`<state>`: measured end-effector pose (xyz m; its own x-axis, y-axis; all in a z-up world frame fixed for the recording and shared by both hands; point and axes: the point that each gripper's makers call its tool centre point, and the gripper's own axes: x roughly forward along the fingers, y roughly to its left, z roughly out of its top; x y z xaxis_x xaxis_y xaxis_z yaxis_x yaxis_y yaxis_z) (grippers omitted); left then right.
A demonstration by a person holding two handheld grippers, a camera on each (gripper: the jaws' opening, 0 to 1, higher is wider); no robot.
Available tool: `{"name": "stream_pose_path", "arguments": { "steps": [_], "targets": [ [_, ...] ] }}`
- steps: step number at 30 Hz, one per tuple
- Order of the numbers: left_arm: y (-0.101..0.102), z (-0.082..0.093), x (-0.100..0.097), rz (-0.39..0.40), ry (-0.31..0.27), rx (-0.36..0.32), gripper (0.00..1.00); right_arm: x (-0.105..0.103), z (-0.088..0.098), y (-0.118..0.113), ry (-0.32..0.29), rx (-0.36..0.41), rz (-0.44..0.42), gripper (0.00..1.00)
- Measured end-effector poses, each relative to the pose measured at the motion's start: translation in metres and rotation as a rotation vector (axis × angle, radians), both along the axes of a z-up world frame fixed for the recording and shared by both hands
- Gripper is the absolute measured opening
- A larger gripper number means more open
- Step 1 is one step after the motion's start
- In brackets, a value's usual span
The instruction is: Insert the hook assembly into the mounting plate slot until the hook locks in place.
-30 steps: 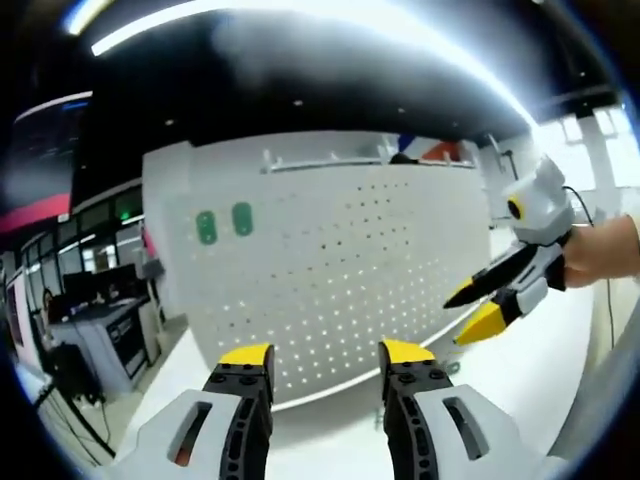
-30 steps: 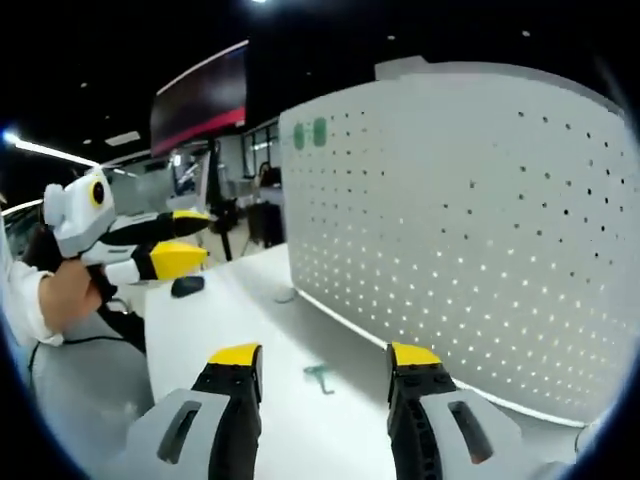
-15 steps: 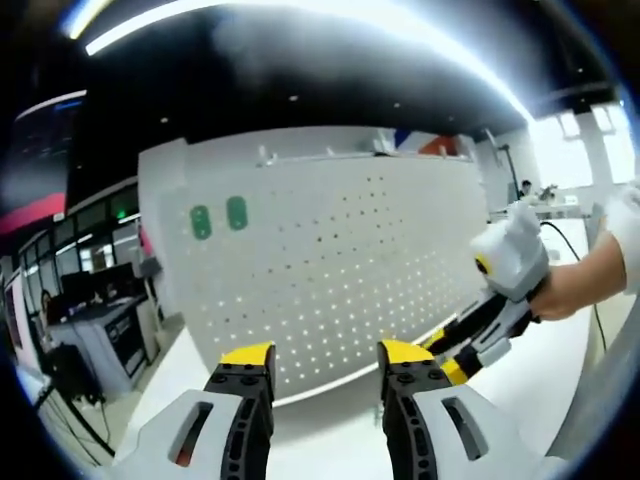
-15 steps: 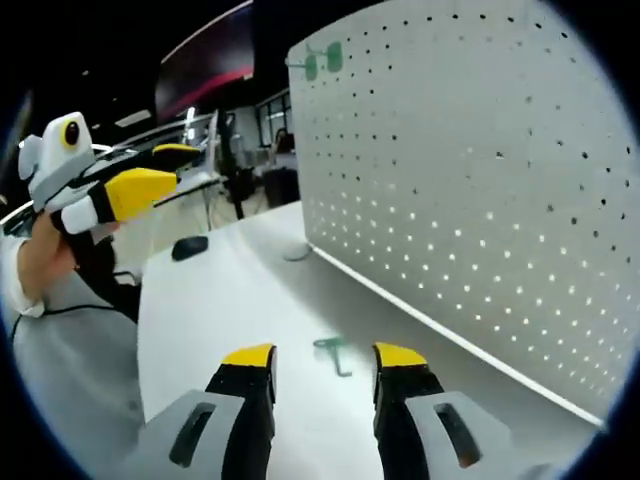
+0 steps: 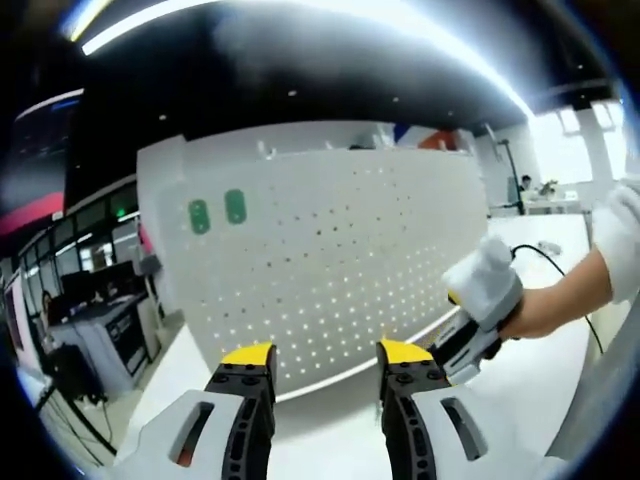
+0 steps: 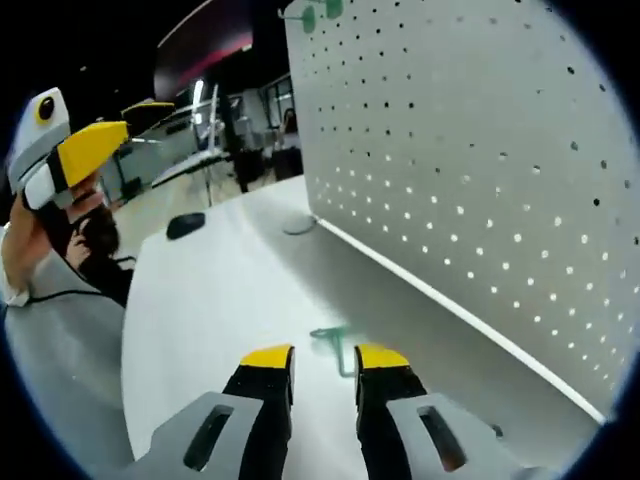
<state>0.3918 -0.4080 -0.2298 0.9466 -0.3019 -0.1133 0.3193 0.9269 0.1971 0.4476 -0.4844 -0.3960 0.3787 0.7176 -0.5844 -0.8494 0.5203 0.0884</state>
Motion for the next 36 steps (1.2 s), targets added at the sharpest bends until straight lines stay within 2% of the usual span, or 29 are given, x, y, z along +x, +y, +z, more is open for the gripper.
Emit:
{"name": "stream_pose_path", "arguments": {
  "steps": [6,18,36],
  "targets": [
    [-0.001,-0.002,0.000,-0.005,0.006,0.004,0.41,0.003,-0.014,0.001,0.020,-0.027,0.009,0.15],
    [-0.001,-0.007,0.001,-0.006,0.020,0.015,0.39,0.010,-0.027,0.008,0.040,-0.065,0.021,0.09],
    [-0.002,-0.013,0.002,-0.009,0.039,0.043,0.37,0.011,-0.034,0.008,0.051,-0.093,0.043,0.01]
  ]
}}
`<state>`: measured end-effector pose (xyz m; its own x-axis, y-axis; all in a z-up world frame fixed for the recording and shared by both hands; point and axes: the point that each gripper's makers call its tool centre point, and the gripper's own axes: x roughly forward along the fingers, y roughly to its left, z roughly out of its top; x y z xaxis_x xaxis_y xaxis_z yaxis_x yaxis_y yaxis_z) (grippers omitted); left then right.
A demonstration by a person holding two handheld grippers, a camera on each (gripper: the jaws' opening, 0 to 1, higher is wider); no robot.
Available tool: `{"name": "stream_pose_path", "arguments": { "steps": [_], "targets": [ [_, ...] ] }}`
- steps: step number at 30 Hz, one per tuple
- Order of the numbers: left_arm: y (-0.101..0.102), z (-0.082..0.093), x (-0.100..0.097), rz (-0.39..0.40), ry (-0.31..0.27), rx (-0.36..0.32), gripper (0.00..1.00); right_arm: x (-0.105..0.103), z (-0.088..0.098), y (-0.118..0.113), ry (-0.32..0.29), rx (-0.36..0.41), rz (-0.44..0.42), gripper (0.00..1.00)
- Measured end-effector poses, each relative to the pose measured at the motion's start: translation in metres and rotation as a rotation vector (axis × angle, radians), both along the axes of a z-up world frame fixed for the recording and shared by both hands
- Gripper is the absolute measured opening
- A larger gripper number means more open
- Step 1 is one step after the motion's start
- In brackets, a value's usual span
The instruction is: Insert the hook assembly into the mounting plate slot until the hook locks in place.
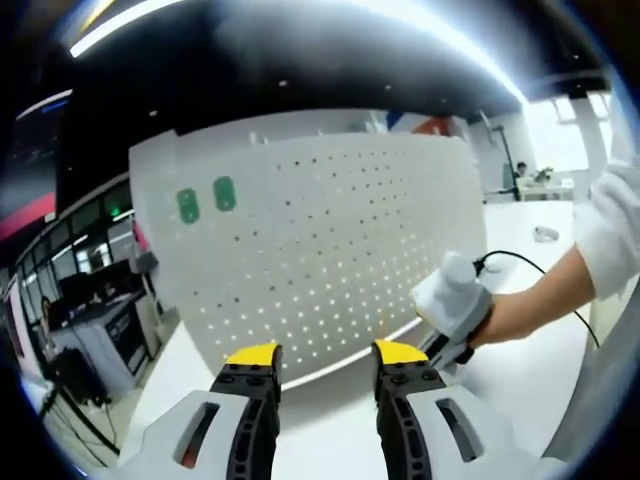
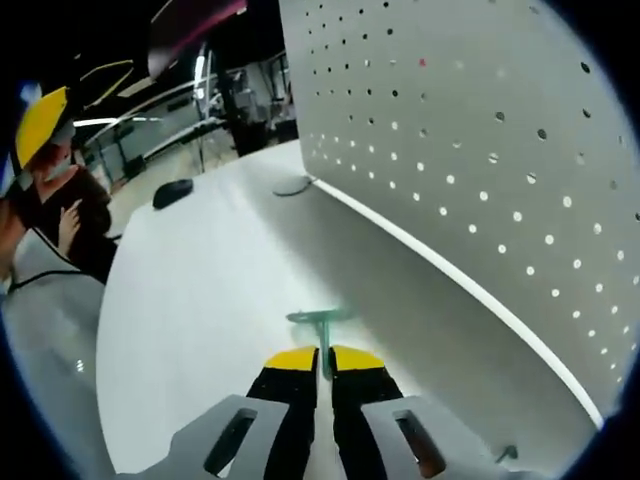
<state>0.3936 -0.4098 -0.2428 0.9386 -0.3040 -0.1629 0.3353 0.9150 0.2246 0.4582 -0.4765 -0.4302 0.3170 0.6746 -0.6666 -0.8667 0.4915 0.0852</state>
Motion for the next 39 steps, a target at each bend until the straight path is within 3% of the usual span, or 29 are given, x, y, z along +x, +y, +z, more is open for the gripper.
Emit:
{"name": "stream_pose_path", "arguments": {
  "steps": [19,29,39],
  "targets": [
    [-0.013,-0.007,-0.001,-0.050,0.022,0.025,0.35,-0.005,0.017,-0.009,-0.023,-0.006,-0.015,0.01],
    [-0.026,-0.016,-0.002,-0.094,0.051,0.051,0.33,-0.014,0.050,-0.015,-0.112,-0.005,0.003,0.01],
    [-0.036,-0.023,-0.005,-0.137,0.073,0.082,0.25,-0.039,0.096,-0.007,-0.182,0.049,0.026,0.01]
  ]
}}
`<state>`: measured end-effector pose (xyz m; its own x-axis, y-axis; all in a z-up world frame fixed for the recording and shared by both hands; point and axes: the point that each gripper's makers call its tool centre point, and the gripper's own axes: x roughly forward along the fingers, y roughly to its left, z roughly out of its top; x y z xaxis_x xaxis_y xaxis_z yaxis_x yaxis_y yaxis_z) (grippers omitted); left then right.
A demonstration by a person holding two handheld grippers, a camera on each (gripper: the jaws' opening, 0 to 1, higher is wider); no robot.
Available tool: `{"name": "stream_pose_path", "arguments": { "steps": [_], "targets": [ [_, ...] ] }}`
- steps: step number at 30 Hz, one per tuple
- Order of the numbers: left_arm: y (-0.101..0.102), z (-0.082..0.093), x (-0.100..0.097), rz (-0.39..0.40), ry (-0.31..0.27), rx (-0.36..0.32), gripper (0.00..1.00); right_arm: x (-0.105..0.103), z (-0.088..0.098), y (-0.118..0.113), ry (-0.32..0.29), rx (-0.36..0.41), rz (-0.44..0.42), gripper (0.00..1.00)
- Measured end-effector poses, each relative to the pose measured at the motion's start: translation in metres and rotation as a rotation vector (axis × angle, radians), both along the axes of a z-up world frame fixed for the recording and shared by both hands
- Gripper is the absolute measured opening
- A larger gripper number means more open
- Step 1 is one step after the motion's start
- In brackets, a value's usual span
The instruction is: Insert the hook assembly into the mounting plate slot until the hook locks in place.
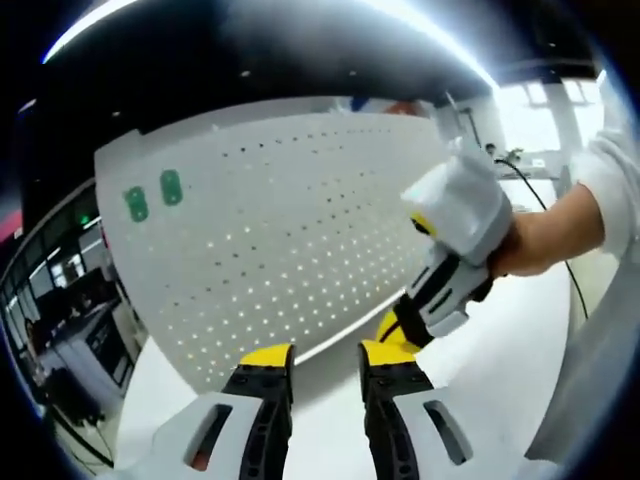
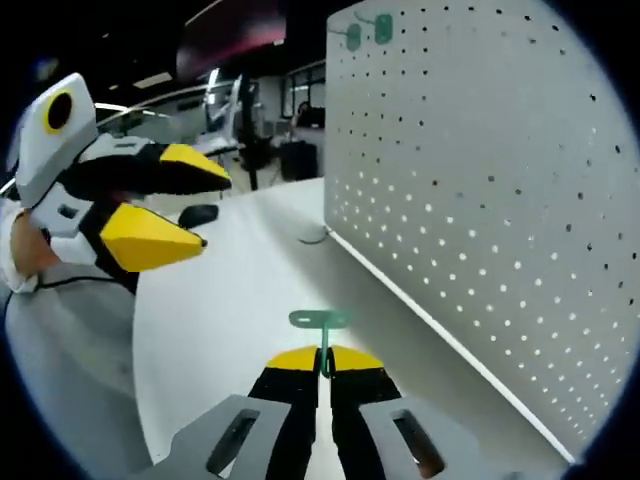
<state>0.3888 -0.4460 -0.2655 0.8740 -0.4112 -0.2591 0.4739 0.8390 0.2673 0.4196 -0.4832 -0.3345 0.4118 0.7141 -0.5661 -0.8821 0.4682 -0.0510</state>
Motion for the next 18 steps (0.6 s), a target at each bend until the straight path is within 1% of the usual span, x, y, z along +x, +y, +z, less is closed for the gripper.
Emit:
{"name": "stream_pose_path", "arguments": {
  "steps": [8,13,18],
  "targets": [
    [-0.003,-0.002,-0.002,-0.017,-0.003,0.032,0.17,-0.021,0.036,0.016,-0.062,0.040,0.042,0.01],
    [-0.003,-0.005,-0.003,-0.021,-0.010,0.075,0.13,-0.031,0.047,0.022,-0.102,0.034,0.065,0.01],
    [-0.002,-0.005,-0.002,-0.017,-0.013,0.096,0.08,-0.036,0.053,0.025,-0.117,0.040,0.074,0.01]
  ]
}}
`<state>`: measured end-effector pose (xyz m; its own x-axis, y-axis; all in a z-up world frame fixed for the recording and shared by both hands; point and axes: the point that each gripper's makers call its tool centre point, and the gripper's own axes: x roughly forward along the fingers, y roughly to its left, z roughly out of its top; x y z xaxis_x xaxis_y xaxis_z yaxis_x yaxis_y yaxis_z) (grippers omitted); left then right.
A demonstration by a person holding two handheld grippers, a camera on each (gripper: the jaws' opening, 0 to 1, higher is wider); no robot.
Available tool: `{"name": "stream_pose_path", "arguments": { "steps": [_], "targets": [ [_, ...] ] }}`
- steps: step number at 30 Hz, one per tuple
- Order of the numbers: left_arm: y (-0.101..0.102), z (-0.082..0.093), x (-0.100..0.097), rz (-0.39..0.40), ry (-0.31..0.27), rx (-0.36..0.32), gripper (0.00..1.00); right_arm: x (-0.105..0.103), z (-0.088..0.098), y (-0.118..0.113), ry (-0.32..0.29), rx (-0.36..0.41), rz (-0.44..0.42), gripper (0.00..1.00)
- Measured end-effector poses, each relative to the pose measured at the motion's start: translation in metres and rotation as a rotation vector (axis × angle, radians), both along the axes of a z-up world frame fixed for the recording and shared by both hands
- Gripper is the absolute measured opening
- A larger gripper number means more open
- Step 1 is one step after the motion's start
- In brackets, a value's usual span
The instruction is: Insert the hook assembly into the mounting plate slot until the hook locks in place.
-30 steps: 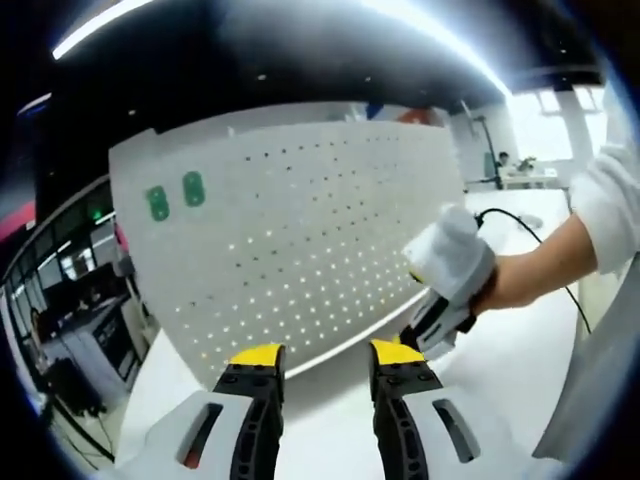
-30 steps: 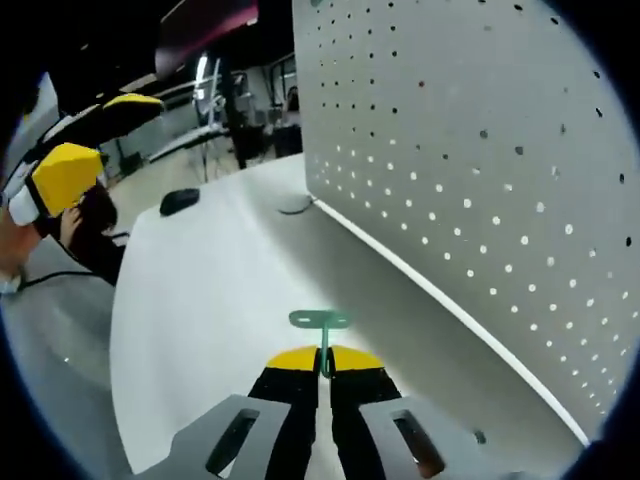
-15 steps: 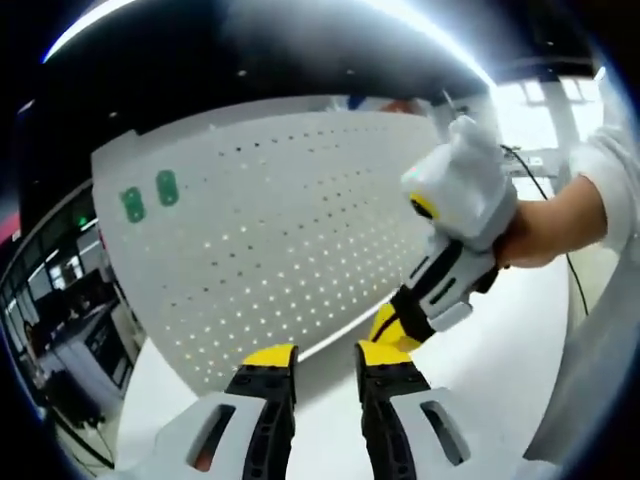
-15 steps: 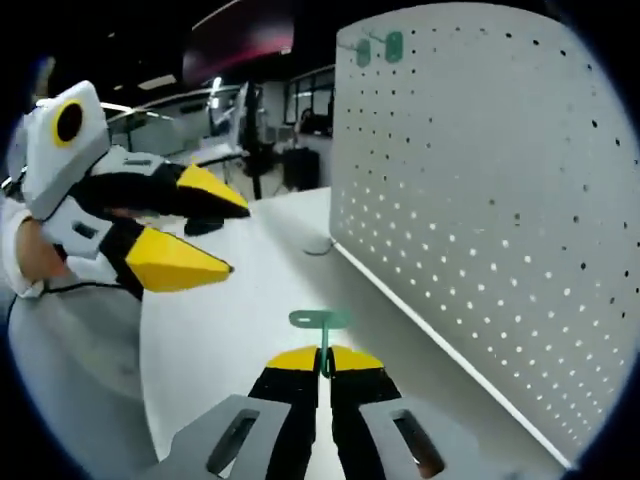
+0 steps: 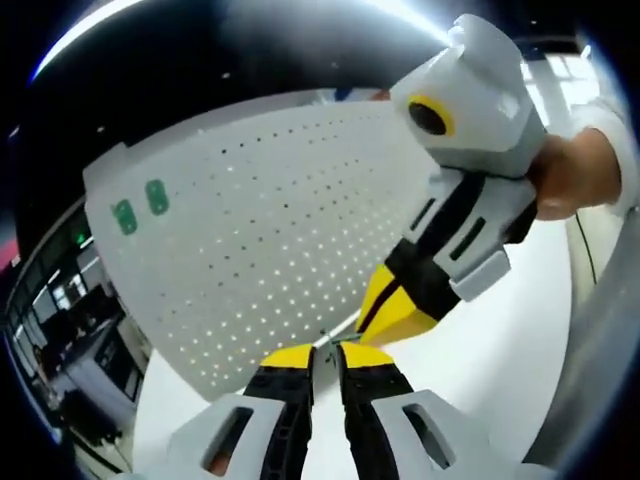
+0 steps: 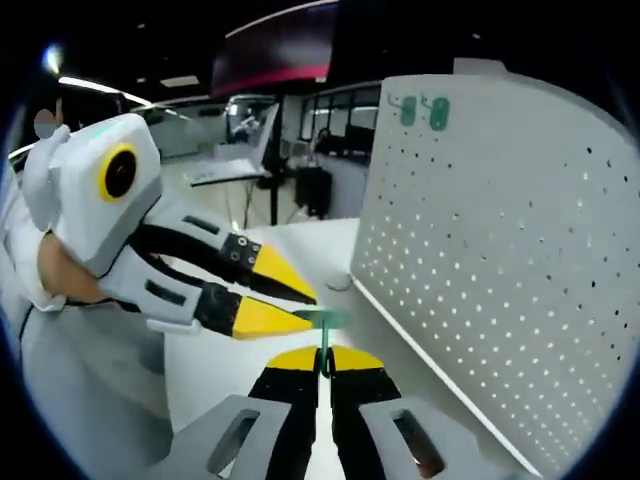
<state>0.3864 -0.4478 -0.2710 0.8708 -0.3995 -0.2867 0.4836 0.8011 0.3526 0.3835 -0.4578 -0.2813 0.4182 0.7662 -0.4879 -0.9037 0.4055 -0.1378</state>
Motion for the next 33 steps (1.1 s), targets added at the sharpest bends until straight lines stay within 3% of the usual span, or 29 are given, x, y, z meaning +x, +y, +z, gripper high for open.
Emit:
{"name": "stream_pose_path", "arguments": {
  "steps": [11,33],
  "targets": [
    [0.002,0.001,0.000,0.003,-0.003,0.005,0.05,-0.001,0.004,0.004,-0.052,-0.034,0.015,0.01],
    [0.007,0.010,0.000,0.023,0.007,-0.130,0.03,-0.005,0.028,0.002,-0.114,0.006,0.018,0.00]
  ]
}}
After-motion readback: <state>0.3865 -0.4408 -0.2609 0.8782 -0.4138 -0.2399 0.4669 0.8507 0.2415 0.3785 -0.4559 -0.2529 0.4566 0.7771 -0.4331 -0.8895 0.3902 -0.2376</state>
